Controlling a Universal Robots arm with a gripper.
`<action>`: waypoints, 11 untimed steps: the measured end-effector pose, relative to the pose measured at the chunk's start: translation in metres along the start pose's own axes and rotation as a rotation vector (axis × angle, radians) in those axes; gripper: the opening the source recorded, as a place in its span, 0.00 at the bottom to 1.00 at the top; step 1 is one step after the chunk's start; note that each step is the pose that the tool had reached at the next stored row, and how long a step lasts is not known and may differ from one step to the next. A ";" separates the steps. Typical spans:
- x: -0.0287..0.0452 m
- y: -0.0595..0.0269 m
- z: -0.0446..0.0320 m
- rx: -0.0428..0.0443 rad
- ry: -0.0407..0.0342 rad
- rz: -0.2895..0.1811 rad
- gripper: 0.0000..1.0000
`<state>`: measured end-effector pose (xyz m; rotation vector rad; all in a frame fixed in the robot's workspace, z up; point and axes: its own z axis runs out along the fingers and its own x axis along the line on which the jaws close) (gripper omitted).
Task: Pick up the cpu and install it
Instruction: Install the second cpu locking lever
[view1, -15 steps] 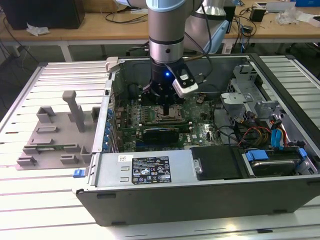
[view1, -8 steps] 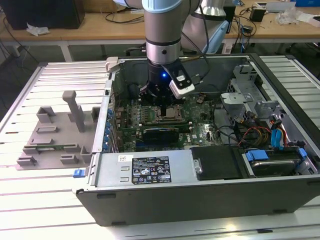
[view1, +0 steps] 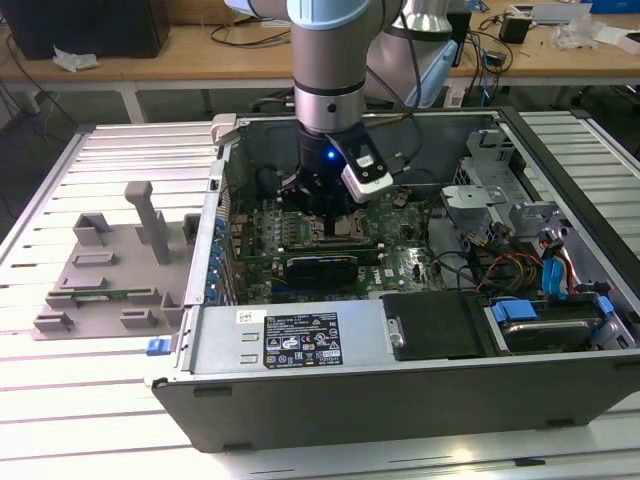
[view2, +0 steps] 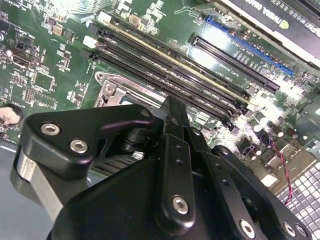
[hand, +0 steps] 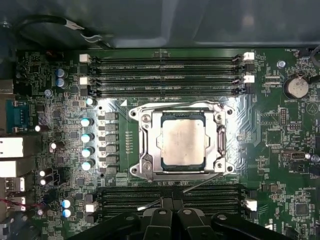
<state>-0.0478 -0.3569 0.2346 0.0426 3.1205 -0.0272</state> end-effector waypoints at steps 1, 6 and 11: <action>-0.0003 -0.0001 0.0000 0.0000 0.0001 0.001 0.11; -0.0001 -0.0002 0.0032 0.0001 0.0002 0.008 0.11; 0.0012 -0.0001 0.0082 0.0003 0.0004 0.022 0.11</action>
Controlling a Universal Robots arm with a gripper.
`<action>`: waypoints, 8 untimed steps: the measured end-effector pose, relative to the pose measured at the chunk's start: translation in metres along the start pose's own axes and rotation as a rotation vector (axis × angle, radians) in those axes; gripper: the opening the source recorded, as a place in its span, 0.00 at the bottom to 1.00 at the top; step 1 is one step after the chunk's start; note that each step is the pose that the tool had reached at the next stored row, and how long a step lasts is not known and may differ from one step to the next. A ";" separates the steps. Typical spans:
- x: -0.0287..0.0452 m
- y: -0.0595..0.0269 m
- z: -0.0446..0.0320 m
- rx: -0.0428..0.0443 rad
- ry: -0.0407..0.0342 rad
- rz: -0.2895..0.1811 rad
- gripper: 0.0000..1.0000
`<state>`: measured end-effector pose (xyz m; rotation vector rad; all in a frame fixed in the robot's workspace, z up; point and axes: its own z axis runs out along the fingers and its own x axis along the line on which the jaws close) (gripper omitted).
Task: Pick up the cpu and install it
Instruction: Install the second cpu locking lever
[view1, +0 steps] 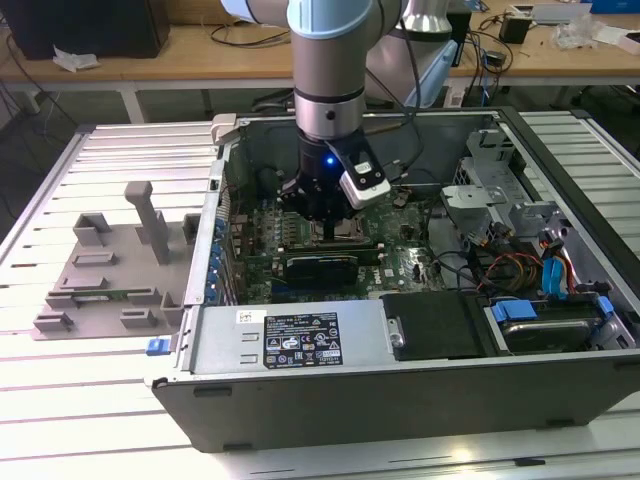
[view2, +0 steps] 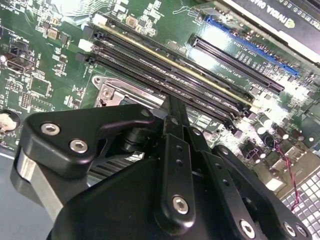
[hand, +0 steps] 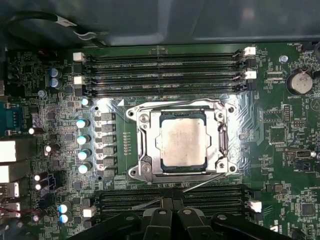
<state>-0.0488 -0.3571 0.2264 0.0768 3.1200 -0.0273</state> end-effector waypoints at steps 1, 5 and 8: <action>0.0002 0.0000 0.0006 0.0001 0.0001 0.003 0.11; 0.0006 0.0000 0.0013 0.0000 0.0002 0.005 0.11; 0.0010 0.0000 0.0019 -0.0003 -0.0002 0.005 0.11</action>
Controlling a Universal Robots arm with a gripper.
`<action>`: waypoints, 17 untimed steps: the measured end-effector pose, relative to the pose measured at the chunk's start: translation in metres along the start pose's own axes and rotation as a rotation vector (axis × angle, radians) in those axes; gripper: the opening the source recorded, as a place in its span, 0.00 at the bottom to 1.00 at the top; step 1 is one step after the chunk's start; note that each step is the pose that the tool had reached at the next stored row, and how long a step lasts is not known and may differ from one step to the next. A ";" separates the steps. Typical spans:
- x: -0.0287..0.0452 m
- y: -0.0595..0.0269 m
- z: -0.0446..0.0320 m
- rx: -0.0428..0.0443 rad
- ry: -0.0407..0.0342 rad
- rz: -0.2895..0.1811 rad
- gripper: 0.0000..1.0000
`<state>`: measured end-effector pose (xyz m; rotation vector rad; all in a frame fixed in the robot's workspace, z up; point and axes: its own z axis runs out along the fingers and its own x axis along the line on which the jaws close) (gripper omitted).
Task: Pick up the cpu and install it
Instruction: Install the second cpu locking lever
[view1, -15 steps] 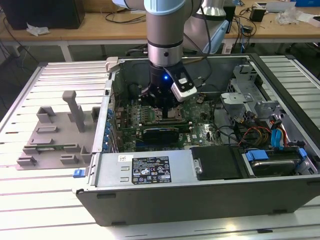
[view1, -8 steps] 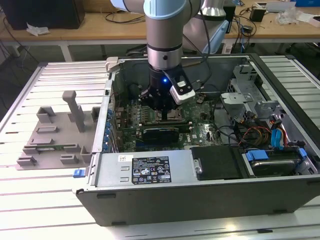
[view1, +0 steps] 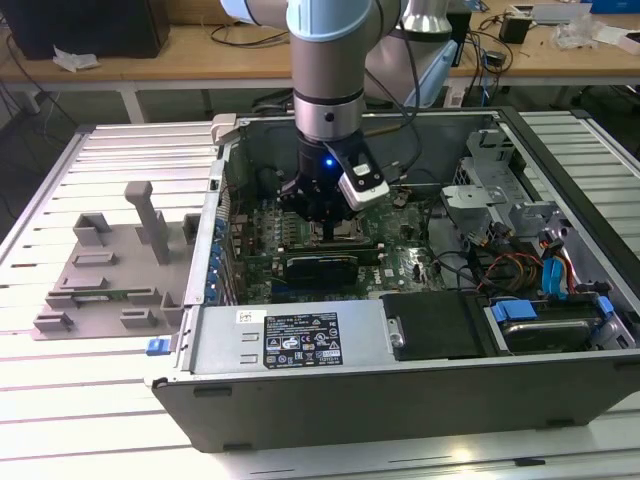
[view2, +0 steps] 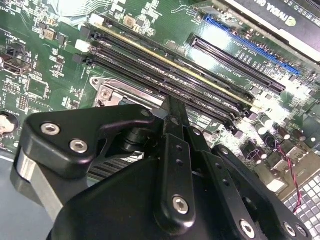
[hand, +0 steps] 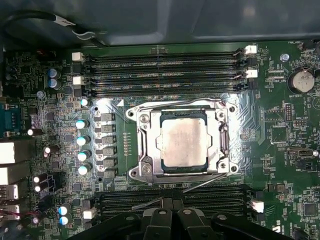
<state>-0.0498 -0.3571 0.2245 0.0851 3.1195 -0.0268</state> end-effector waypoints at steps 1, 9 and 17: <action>0.0005 0.0000 0.0009 0.0001 -0.0006 0.000 0.11; 0.0046 -0.0002 0.0061 -0.0003 -0.0059 0.000 0.11; 0.0120 -0.0007 0.0081 -0.0039 -0.0132 0.000 0.11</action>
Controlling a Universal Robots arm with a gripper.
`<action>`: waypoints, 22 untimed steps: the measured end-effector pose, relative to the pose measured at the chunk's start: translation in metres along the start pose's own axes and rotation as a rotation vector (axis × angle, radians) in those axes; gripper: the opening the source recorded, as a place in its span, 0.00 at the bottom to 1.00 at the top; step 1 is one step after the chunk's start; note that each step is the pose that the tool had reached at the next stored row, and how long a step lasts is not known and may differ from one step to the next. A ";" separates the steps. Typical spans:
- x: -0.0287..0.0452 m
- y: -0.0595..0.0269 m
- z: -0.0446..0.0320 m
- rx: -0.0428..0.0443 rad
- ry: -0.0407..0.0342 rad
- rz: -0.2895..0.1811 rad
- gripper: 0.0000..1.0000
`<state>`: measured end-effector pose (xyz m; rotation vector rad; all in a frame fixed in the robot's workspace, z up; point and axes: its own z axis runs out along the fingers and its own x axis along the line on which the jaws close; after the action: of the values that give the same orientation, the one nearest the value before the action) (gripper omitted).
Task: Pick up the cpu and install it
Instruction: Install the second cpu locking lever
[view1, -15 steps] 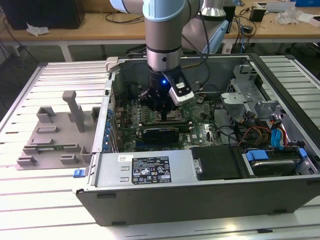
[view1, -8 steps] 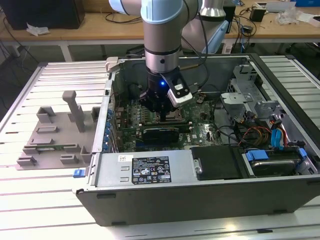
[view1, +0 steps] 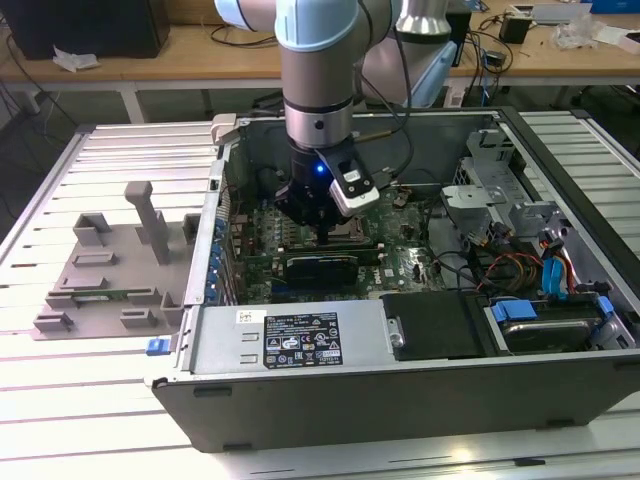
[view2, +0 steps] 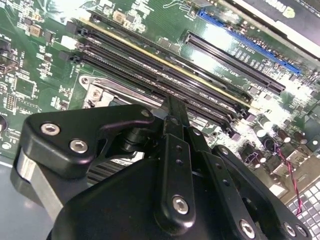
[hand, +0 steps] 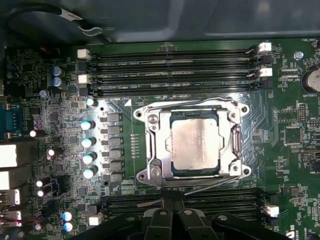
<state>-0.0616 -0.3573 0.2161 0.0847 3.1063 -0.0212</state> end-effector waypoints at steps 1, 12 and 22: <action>0.0018 -0.0001 0.0000 -0.0009 -0.0021 0.000 0.11; 0.0146 -0.0077 0.0013 -0.0407 -0.0236 0.002 0.11; 0.0207 -0.0217 0.0031 -0.1283 -0.0434 0.006 0.11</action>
<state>-0.0834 -0.3778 0.2126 0.0882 3.0545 0.1737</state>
